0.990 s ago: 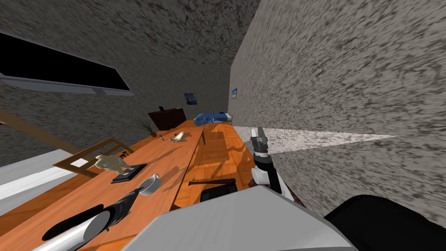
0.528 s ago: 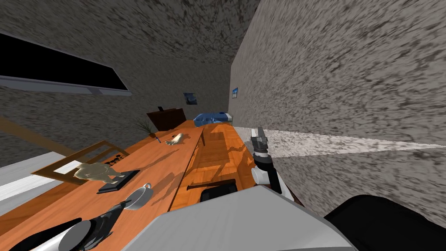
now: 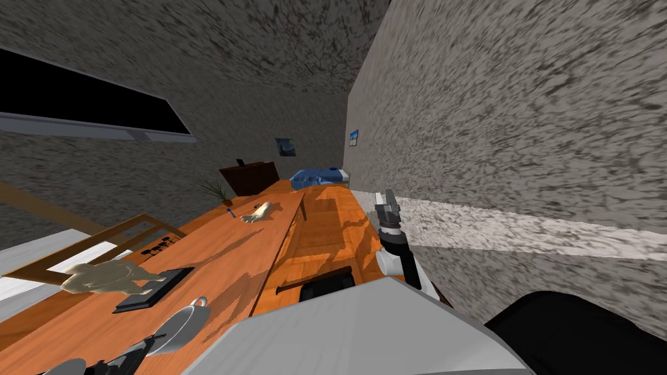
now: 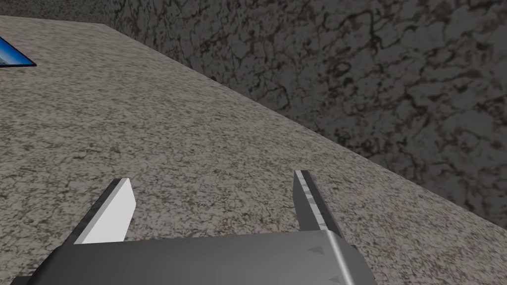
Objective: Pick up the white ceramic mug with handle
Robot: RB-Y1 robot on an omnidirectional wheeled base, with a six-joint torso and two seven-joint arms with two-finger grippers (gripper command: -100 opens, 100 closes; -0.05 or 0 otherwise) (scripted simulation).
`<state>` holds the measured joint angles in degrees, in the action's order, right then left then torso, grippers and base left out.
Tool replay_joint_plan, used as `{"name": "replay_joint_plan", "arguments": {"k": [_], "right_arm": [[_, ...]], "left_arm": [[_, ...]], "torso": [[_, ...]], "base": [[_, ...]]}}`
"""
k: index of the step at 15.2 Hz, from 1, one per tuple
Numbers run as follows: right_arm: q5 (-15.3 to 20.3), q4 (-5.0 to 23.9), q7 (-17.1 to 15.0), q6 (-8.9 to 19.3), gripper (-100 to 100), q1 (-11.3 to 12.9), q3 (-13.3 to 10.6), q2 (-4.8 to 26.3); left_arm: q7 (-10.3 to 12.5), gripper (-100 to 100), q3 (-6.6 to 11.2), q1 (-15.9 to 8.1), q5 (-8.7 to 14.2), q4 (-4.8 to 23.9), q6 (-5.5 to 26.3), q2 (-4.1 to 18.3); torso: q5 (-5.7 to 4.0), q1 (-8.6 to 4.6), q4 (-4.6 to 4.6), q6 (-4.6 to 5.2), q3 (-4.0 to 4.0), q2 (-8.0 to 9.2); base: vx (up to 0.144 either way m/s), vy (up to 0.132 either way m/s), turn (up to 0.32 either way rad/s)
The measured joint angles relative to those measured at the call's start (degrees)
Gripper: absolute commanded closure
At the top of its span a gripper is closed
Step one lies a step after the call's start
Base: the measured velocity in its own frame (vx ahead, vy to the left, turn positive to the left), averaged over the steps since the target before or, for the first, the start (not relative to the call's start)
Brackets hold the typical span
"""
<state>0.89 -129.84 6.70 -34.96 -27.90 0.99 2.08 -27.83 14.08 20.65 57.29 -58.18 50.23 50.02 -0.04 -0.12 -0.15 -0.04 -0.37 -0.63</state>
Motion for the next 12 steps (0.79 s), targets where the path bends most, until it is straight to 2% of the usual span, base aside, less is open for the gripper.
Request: {"name": "replay_joint_plan", "arguments": {"k": [3,5,7,10,12], "right_arm": [[0.0,0.0,0.0,0.0,0,0.0,0.0,0.0],[0.0,0.0,0.0,0.0,0,0.0,0.0,0.0],[0.0,0.0,0.0,0.0,0,0.0,0.0,0.0],[0.0,0.0,0.0,0.0,0,0.0,0.0,0.0],[0.0,0.0,0.0,0.0,0,0.0,0.0,0.0]], "left_arm": [[-1.9,-100,0.36,-1.0,2.7,5.1,2.8,1.2],[-2.1,-100,0.51,-0.9,3.7,6.8,4.7,1.7],[-3.0,-100,0.77,-1.5,5.4,10.2,6.7,2.4],[-3.5,-100,1.06,-1.1,6.6,11.6,8.5,2.8],[-2.9,-100,0.87,-1.2,5.7,11.2,7.8,1.6]], "torso": [[0.00,0.00,0.01,0.02,0.01,0.00],[0.01,0.08,0.00,0.04,-0.01,-0.02],[0.02,0.10,-0.03,0.02,-0.07,-0.13],[0.02,0.11,0.04,0.03,0.11,0.22],[0.07,0.29,0.12,0.04,0.32,0.57]], "base": [[0.148,-0.034,0.043],[0.169,-0.010,0.000],[0.166,-0.020,0.046],[0.053,-0.004,0.017],[-0.036,0.064,-0.024]]}}
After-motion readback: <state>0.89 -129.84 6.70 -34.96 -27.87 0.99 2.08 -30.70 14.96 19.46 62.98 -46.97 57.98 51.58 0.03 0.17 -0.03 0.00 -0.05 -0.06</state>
